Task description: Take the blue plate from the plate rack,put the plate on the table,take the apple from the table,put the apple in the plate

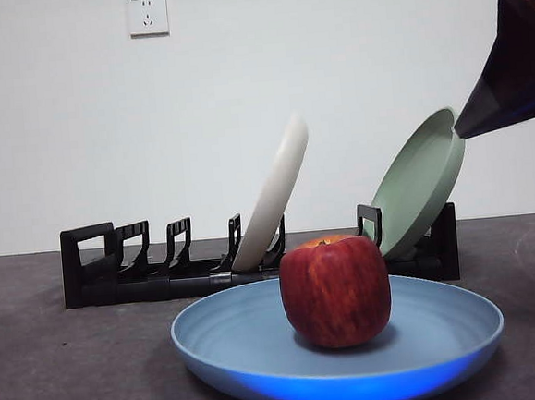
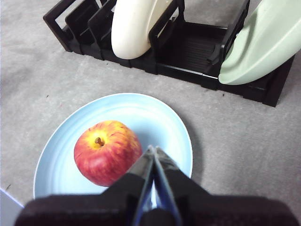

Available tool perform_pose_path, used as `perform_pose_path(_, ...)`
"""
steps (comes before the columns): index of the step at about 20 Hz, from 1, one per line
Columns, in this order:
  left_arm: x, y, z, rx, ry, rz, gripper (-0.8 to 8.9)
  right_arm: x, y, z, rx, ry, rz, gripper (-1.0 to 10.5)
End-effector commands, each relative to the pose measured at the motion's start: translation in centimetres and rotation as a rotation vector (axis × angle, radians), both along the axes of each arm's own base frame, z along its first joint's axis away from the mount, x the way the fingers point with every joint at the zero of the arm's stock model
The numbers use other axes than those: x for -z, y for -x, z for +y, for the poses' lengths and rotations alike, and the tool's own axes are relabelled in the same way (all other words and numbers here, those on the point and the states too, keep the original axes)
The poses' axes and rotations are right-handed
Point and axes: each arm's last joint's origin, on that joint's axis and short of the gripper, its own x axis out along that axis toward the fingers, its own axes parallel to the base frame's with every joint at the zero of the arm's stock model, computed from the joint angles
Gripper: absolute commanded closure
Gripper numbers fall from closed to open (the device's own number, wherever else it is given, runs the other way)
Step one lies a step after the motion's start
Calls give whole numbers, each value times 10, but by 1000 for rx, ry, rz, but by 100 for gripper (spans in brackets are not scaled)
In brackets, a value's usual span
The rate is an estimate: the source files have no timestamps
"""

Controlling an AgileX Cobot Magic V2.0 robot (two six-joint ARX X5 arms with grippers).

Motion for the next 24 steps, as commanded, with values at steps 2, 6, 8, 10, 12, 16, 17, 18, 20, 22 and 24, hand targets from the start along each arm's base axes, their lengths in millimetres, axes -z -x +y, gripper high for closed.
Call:
perform_pose_path(2, 33, -5, 4, -44, -17, -68, 817, -1, 0, 0, 7, -10, -4, 946)
perform_pose_path(6, 57, -6, 5, -51, -18, -11, 817, -1, 0, 0, 7, -10, -4, 946)
perform_pose_path(8, 63, -5, 5, -53, -20, 51, 817, -1, 0, 0, 7, -10, -4, 946)
perform_pose_path(10, 64, -5, 5, -52, -11, 61, 817, -1, 0, 0, 7, -10, -4, 946)
perform_pose_path(12, 64, -5, 5, -51, -11, 59, 817, -1, 0, 0, 7, -10, -4, 946)
perform_pose_path(16, 64, -5, 5, -52, -11, 59, 817, -1, 0, 0, 7, -10, -4, 946)
perform_pose_path(17, 64, -5, 5, -52, -11, 59, 817, -1, 0, 0, 7, -10, -4, 946)
perform_pose_path(18, 64, -5, 5, -52, -11, 59, 817, -1, 0, 0, 7, -10, -4, 946)
perform_pose_path(20, 64, -5, 5, -52, -11, 59, 817, -1, 0, 0, 7, -10, -4, 946)
perform_pose_path(22, 64, -5, 5, -52, -11, 59, 817, -1, 0, 0, 7, -10, -4, 946)
perform_pose_path(24, 64, -5, 5, -52, -11, 59, 817, -1, 0, 0, 7, -9, -3, 946)
